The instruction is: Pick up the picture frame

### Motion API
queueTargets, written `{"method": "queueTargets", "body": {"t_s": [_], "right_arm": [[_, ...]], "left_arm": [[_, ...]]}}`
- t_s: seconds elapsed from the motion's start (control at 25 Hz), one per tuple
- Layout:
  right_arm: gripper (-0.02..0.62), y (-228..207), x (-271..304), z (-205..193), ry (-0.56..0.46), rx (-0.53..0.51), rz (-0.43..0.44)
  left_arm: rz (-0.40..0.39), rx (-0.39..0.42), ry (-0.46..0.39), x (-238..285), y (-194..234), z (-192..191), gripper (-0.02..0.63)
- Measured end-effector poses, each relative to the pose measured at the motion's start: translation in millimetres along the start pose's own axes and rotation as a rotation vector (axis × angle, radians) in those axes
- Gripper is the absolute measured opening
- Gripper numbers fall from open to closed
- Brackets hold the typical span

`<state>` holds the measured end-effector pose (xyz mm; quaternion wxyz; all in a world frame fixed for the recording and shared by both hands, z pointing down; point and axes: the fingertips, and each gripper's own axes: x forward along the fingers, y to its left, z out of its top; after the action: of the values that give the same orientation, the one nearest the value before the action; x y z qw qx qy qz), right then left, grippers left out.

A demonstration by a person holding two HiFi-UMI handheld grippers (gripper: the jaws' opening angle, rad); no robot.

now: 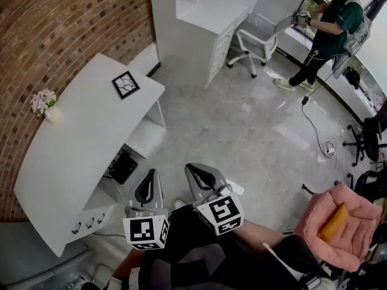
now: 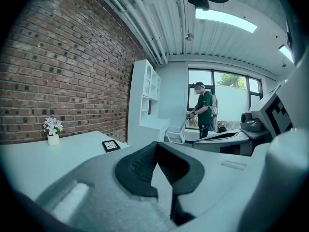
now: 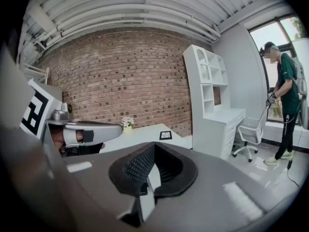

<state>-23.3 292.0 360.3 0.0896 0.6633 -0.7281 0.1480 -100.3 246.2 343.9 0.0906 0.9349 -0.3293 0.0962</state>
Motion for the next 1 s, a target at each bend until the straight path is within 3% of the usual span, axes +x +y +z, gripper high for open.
{"method": "queueTargets", "body": {"t_s": [0.56, 1.0], "right_arm": [[0.000, 2, -2, 4, -0.003, -0.003, 0.003], [0.000, -22, 0, 14, -0.018, 0.020, 0.012]], "left_arm": [[-0.001, 0.004, -0.004, -2, 0, 4, 0.002], [0.005, 0.002, -0.012, 15, -8, 12, 0.002]]}}
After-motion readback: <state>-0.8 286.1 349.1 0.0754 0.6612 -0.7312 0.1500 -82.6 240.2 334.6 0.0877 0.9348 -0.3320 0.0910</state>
